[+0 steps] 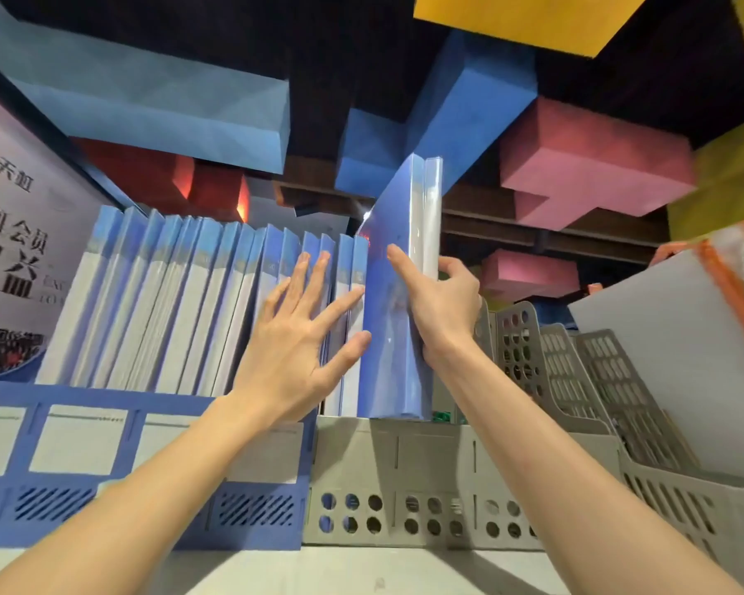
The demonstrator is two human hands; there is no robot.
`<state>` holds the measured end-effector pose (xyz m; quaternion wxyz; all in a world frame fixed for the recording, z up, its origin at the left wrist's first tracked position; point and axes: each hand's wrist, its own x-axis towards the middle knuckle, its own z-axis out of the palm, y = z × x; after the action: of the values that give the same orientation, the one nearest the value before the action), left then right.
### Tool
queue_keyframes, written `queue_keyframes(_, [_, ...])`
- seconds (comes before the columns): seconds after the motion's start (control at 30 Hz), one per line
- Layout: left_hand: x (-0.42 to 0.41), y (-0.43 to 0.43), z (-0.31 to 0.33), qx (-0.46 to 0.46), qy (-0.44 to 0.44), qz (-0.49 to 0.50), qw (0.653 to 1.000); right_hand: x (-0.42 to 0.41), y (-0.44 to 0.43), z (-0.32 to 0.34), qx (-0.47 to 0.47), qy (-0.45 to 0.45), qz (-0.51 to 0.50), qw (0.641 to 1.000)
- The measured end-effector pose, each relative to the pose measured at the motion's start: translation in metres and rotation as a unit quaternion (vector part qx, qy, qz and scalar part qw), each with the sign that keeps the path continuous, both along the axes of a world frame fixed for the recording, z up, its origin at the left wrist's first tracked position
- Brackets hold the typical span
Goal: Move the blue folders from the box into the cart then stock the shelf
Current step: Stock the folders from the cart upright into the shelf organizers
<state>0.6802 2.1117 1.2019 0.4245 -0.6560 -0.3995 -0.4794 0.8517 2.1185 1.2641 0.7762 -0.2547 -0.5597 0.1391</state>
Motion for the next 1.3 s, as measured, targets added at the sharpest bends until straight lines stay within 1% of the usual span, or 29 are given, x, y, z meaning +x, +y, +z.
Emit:
queue_keyframes(0.13, [0.001,-0.003,0.0,-0.013,0.003,0.006,1.0,0.004,0.01,-0.009,-0.008,-0.05,0.043,0.998])
queue_keyframes(0.3, [0.007,-0.007,0.0,-0.03,-0.006,0.017,0.999,0.015,0.023,-0.023,0.011,-0.08,0.135,0.988])
queue_keyframes(0.37, [0.009,-0.007,0.0,-0.036,-0.01,0.008,0.999,0.02,0.026,-0.029,0.017,-0.089,0.164,0.982])
queue_keyframes(0.5, [0.014,-0.009,0.0,-0.049,-0.015,-0.012,0.999,0.023,0.028,-0.033,0.013,-0.124,0.195,0.973])
queue_keyframes(0.63, [0.012,-0.008,0.0,-0.063,0.007,0.01,0.998,0.024,0.027,-0.039,0.0,-0.179,0.206,0.962])
queue_keyframes(0.73, [0.007,-0.007,0.002,-0.056,0.027,0.022,0.998,0.028,0.023,-0.04,-0.011,-0.193,0.205,0.959])
queue_keyframes(0.87, [0.002,-0.001,0.003,-0.033,0.053,0.041,0.997,0.029,0.02,-0.042,-0.018,-0.192,0.188,0.963])
queue_keyframes(0.97, [0.001,0.001,0.003,-0.027,0.069,0.048,0.996,0.029,0.018,-0.042,0.011,-0.185,0.201,0.962])
queue_keyframes(1.13, [0.001,0.002,0.003,-0.031,0.082,0.088,0.992,0.028,0.028,-0.045,0.055,-0.159,0.231,0.958])
queue_keyframes(1.3, [-0.001,0.003,0.001,-0.024,0.094,0.101,0.99,0.024,0.034,-0.049,0.041,-0.14,0.257,0.955])
